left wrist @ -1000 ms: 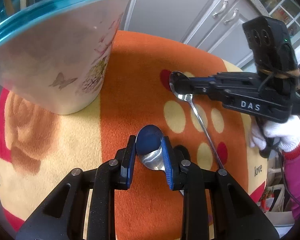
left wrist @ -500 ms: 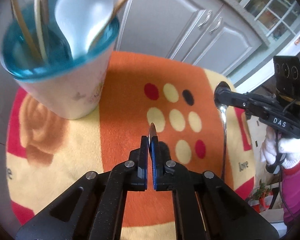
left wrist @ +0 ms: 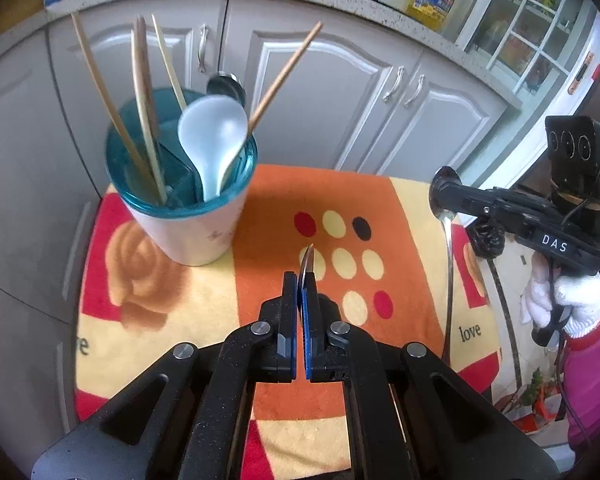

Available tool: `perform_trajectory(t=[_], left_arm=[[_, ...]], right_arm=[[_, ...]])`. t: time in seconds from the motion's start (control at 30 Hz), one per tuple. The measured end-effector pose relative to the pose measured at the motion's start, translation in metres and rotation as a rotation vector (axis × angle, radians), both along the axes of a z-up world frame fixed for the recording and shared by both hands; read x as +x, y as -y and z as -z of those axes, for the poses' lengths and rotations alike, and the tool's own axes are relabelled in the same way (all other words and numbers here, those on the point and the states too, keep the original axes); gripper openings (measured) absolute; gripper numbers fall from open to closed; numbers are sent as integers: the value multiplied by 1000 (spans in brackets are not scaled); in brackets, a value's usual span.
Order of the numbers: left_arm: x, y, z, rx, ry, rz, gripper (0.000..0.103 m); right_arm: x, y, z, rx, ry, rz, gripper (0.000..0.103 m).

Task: Organize utensils
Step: 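Lift both metal spoons over the floral holder and lower them in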

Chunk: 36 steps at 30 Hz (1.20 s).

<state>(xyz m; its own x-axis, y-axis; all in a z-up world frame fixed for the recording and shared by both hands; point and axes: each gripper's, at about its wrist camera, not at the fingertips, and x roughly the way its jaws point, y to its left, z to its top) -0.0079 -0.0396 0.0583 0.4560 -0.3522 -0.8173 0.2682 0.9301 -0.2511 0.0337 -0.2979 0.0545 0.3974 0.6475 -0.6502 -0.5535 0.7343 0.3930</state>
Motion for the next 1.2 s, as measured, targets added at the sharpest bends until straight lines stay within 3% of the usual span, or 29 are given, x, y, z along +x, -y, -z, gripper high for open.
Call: perform_trajectory(t=[0.53, 0.67, 0.97, 1.2], left_arm=[[-8, -44, -55, 12, 116, -71, 0], [1, -67, -80, -6, 156, -121, 0], [36, -88, -135, 91, 327, -221, 0], [70, -84, -127, 216, 382, -249, 0]], right_arm=[[9, -61, -50, 12, 92, -40, 3], [14, -79, -64, 24, 123, -41, 3], [45, -116, -101, 23, 241, 29, 3], [79, -143, -103, 11, 303, 100, 3]])
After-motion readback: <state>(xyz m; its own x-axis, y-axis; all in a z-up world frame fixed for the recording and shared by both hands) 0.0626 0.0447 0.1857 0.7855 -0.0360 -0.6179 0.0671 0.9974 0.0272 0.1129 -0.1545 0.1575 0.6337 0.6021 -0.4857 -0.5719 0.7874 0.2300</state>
